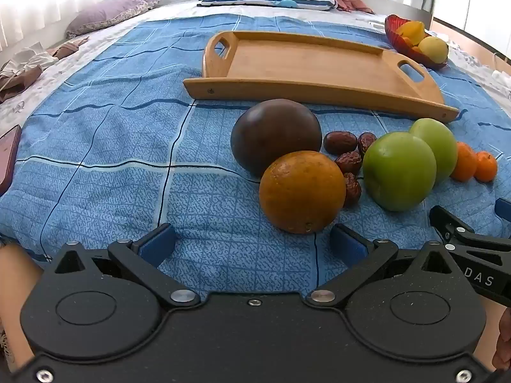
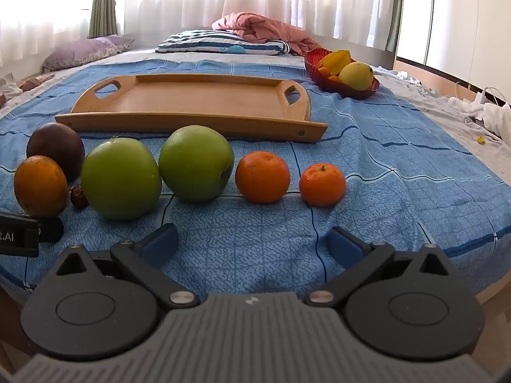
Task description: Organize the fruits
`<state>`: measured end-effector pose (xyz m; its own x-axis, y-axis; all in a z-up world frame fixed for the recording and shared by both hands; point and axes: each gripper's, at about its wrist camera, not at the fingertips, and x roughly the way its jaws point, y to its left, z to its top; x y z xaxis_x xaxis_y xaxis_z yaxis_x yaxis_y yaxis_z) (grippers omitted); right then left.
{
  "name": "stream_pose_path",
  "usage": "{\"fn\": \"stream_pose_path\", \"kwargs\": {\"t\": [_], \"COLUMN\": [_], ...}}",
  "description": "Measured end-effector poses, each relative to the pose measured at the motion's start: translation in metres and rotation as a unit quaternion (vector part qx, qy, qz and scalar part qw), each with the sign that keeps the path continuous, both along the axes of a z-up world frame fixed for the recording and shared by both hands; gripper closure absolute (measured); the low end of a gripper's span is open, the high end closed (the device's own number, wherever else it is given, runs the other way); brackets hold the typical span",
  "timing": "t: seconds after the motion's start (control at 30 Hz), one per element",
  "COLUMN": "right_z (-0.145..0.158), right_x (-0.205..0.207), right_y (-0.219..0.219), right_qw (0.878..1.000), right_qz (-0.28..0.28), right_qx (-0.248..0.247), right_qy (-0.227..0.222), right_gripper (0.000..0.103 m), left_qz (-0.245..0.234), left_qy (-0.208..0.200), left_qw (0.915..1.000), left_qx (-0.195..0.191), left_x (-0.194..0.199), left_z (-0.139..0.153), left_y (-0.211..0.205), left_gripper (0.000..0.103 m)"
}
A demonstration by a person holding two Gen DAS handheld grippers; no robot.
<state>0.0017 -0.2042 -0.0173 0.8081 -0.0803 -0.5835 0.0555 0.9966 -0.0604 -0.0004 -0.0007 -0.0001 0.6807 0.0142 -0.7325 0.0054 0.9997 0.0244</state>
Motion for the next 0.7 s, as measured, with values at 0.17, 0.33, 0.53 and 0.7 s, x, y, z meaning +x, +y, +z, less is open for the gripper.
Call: {"fn": "stream_pose_path", "kwargs": {"t": [0.17,0.33,0.53,0.7], "right_z": [0.0,-0.0001,-0.0003,-0.0004], "right_x": [0.0001,0.0,-0.0002,-0.0001], "right_y": [0.0,0.0001,0.0003,0.0004], "right_qw": [1.0,1.0,1.0,1.0], "right_qz": [0.0,0.0,0.0,0.0], "right_qx": [0.001,0.001,0.001,0.0], "right_qy": [0.002,0.002,0.002,0.002], "right_gripper": [0.0,0.0,0.0,0.0], "left_qz": [0.0,0.0,0.0,0.0], "left_qy": [0.006,0.005,0.005,0.005], "left_qw": [1.0,1.0,1.0,1.0], "left_qx": [-0.008,-0.008,-0.008,-0.008], "left_x": [0.0007,0.0005,0.0006,0.0006], "left_z": [0.0004,0.0002,0.0004,0.0002], "left_y": [0.0011,0.0009,0.0012,0.001], "left_gripper": [0.0,0.0,0.0,0.0]}}
